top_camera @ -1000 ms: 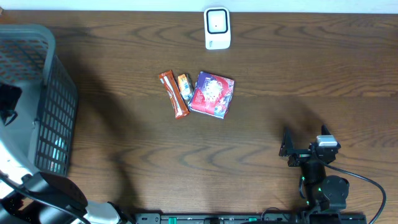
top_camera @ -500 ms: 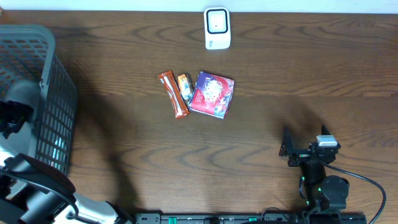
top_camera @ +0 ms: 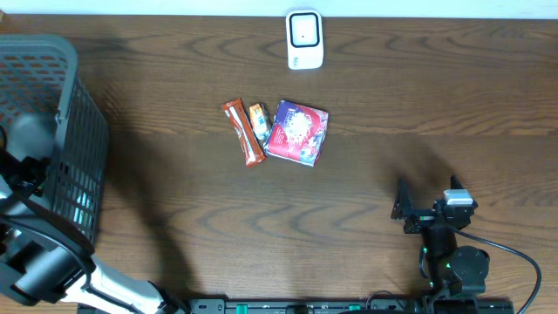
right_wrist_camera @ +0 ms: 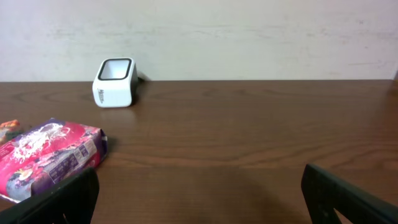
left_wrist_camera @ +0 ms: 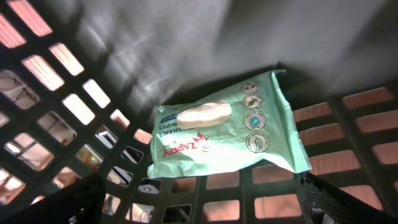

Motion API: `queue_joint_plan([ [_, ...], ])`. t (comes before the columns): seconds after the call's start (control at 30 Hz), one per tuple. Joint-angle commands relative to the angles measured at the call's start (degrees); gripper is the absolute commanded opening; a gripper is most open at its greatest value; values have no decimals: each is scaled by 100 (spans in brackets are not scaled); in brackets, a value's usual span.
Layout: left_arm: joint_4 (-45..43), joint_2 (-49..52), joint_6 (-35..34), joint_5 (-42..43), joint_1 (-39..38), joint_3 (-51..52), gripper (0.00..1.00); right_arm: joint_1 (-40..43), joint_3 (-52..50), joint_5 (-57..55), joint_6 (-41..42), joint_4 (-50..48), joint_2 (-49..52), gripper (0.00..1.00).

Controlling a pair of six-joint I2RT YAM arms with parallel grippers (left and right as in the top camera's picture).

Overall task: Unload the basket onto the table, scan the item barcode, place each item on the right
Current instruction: 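Reach the left gripper into the basket and grasp the mint-green packet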

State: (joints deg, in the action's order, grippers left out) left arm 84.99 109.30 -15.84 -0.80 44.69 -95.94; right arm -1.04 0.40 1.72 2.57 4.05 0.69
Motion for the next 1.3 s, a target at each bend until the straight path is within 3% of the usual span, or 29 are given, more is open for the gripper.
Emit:
queue_joint_plan([
  [0.0, 2, 188, 76, 42, 2, 120, 98, -79, -9, 28, 59, 22, -26, 99],
  [0.4, 127, 678, 83, 509, 2, 310, 98, -79, -9, 28, 59, 22, -26, 99],
  [1.13, -1266, 680, 83, 422, 4, 1318, 98, -79, -9, 28, 59, 22, -26, 99],
  [1.23, -1517, 680, 83, 422, 2, 1478, 88, -79, -9, 28, 59, 22, -26, 99],
  [1.27, -1604, 680, 83, 424, 2, 1530, 80, -79, -9, 28, 59, 22, -26, 99],
])
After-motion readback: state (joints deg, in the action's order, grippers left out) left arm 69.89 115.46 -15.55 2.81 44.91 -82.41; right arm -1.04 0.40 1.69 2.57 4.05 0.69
